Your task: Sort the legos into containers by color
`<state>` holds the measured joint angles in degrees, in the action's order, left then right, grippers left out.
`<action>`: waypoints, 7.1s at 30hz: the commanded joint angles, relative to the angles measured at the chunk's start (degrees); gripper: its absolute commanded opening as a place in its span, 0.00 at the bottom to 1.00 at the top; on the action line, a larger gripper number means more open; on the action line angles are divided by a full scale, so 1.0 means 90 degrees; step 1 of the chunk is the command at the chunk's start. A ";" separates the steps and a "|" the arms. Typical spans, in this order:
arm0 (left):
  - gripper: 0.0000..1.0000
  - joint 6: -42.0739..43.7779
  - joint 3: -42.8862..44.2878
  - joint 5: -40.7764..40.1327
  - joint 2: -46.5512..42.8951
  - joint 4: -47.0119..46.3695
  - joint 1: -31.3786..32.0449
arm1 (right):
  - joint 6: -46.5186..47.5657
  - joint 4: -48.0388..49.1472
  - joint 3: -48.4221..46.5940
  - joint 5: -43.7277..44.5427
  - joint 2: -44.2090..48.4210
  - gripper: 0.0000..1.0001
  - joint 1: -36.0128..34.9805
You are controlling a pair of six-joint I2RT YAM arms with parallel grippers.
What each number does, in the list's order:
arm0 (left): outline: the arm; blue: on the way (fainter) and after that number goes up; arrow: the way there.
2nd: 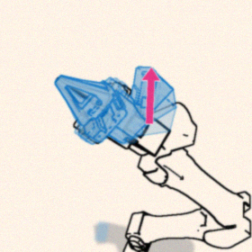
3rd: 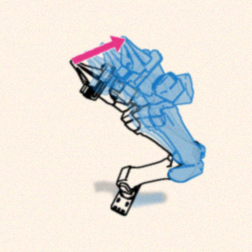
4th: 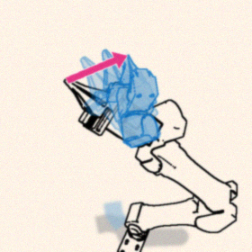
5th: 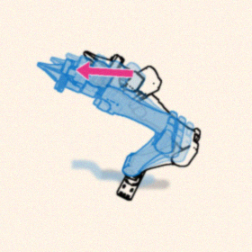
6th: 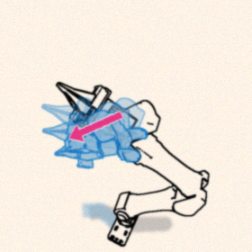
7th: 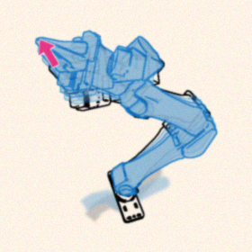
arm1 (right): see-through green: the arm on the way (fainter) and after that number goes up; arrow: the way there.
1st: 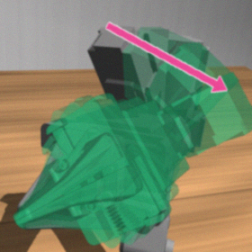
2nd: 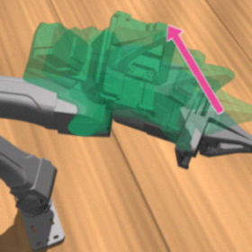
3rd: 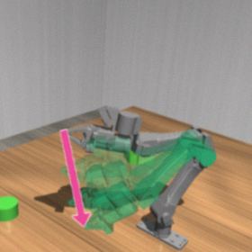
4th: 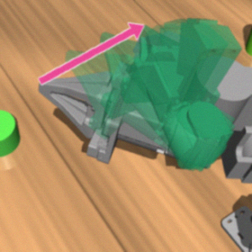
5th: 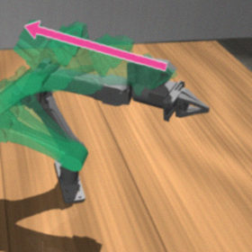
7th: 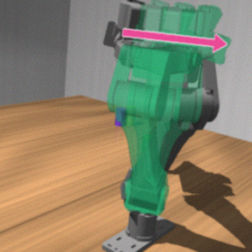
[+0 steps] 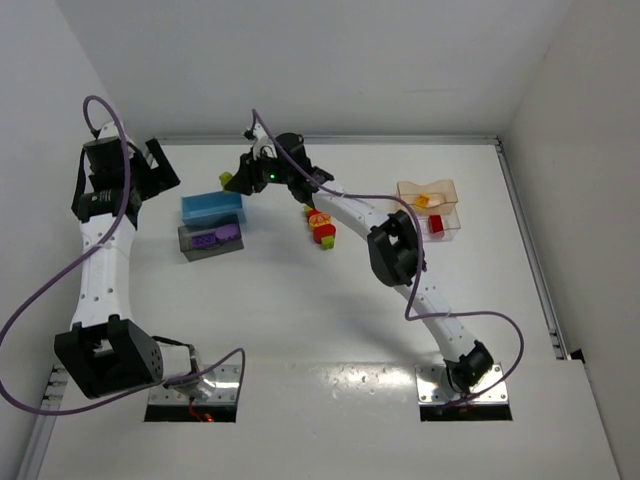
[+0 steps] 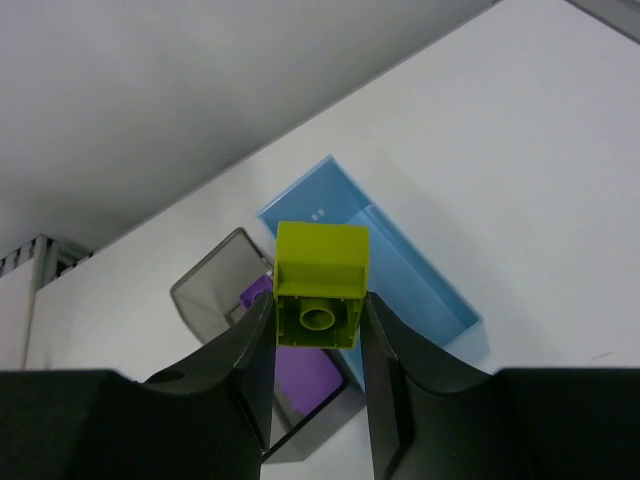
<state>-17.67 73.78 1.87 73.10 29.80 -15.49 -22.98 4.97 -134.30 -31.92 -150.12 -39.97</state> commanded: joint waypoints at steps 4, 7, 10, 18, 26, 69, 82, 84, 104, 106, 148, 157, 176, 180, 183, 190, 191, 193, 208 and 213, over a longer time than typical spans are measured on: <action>1.00 -0.0165 -0.0004 0.0368 -0.0232 -0.0079 -0.0106 | -0.0239 0.1009 -0.0507 0.0607 -0.0361 0.10 -0.0208; 1.00 -0.0244 -0.0062 0.0369 -0.0173 -0.0079 -0.0164 | -0.0307 0.1117 -0.0400 0.0607 -0.0419 0.10 -0.0208; 1.00 -0.0380 -0.0121 0.0369 -0.0173 -0.0147 -0.0164 | -0.0308 0.1117 -0.0400 0.0529 -0.0556 0.11 -0.0208; 1.00 -0.0449 -0.0190 0.0533 -0.0173 -0.0206 -0.0164 | -0.0249 0.1117 -0.0614 0.0919 -0.0829 0.37 -0.0208; 1.00 -0.0449 -0.0190 0.0788 -0.0056 -0.0332 -0.0164 | -0.0249 0.1117 -0.0751 0.1105 -0.0888 0.75 -0.0208; 1.00 0.1212 0.5895 0.0710 0.7503 -0.0011 0.4631 | 0.2798 -0.4595 0.4903 0.1154 0.5909 0.78 0.4714; 1.00 0.1709 0.5758 0.0690 0.7873 -0.0011 0.4816 | 0.2798 -0.4595 0.4786 0.0969 0.5714 0.78 0.4831; 1.00 0.1816 0.5758 0.0749 0.7932 0.0047 0.4874 | 0.2798 -0.4595 0.4785 0.0969 0.5714 0.78 0.4831; 0.22 0.2383 0.0879 0.1616 0.3786 -0.2431 0.4768 | 0.1695 -0.4449 0.4767 -0.1421 0.4797 0.78 0.4247; 0.25 0.2510 -0.0076 0.1744 0.2624 -0.2608 0.4768 | 0.1626 -0.4595 0.4504 -0.2027 0.4563 0.78 0.4051; 0.26 0.2637 -0.1127 0.1815 0.0394 -0.2481 0.4631 | 0.0377 -0.3571 0.3915 -0.3953 0.3643 0.84 0.2282; 0.27 0.2510 -0.1069 0.1814 0.0393 -0.2539 0.4689 | -0.0122 -0.2994 0.3849 -0.4431 0.3458 0.84 0.2224; 0.27 0.2510 -0.0825 0.1872 0.0784 -0.2716 0.4865 | -0.0346 -0.2536 0.3721 -0.4715 0.3283 0.54 0.2107; 0.27 0.2452 -0.0883 0.1872 0.0784 -0.2716 0.4924 | -0.0405 -0.2409 0.3662 -0.4773 0.3282 0.45 0.2048; 0.27 0.2452 -0.0883 0.1872 0.0784 -0.2774 0.4924 | -0.0405 -0.2408 0.3662 -0.4831 0.3223 0.29 0.2048; 0.69 0.2072 -0.0951 0.0968 0.0784 -0.2833 0.4924 | -0.0405 -0.2340 0.3964 -0.5115 0.3388 0.03 0.2106; 0.75 0.1936 -0.0951 0.0742 0.0716 -0.2833 0.4924 | -0.0309 -0.2340 0.4168 -0.5115 0.3457 0.02 0.2203; 0.85 0.1622 -0.1010 0.0438 0.0560 -0.2697 0.4758 | -0.0172 -0.2418 0.4452 -0.5115 0.3652 0.01 0.2437; 0.98 0.1398 0.0189 0.5068 0.1309 -0.1701 0.3703 | 0.5412 -0.7591 0.3370 -0.3690 0.3848 0.00 0.2762; 0.95 0.0557 0.0465 0.6296 0.2228 -0.2237 0.3420 | 0.6069 -0.8101 0.3252 -0.3562 0.3906 0.00 0.2703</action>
<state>-7.99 77.25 45.95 90.91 11.88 16.56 22.09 -61.69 -102.89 -64.58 -117.80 -15.66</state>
